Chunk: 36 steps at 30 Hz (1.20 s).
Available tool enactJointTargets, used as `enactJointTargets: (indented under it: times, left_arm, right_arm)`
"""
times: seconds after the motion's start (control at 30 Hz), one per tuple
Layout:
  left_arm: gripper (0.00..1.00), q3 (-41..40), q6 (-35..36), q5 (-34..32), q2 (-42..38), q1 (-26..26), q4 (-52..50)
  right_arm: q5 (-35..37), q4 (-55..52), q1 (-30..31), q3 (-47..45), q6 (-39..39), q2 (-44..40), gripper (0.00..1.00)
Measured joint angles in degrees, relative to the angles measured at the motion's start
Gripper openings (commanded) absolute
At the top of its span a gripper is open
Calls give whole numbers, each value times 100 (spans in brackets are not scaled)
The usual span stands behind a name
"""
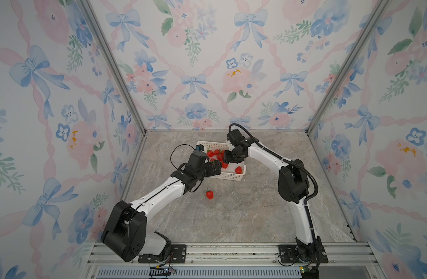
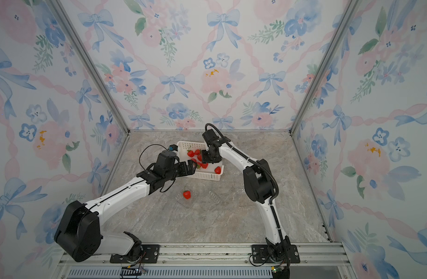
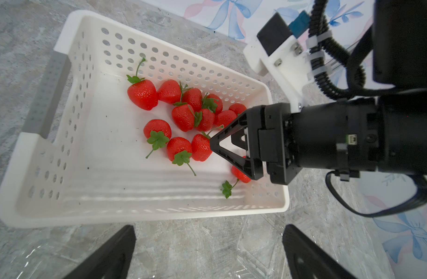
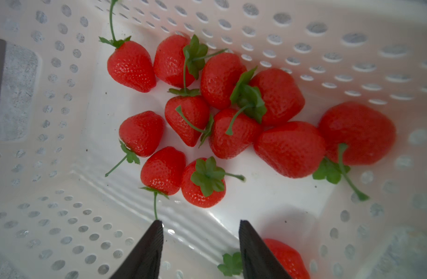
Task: Pack strawberries into containers
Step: Pick up the strawberry from the basket.
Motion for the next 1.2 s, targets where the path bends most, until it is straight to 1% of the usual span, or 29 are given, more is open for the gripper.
enactJointTargets:
  times: [0.17, 0.37, 0.77, 0.97, 1.2]
  left_arm:
    - [98, 103, 46, 0, 205, 0, 0]
    - [98, 111, 59, 0, 240, -2, 0]
    - [98, 116, 59, 20, 343, -2, 0]
    - [98, 116, 59, 20, 343, 0, 0]
    - [98, 116, 61, 17, 343, 0, 0]
  right_arm:
    - [-2, -98, 0, 271, 4, 345, 50]
    - [-24, -195, 0, 573, 24, 713, 49]
    - [-22, -260, 0, 935, 87, 1099, 42]
    - [2, -260, 0, 938, 109, 1099, 28]
    - [24, -260, 0, 938, 109, 1099, 18]
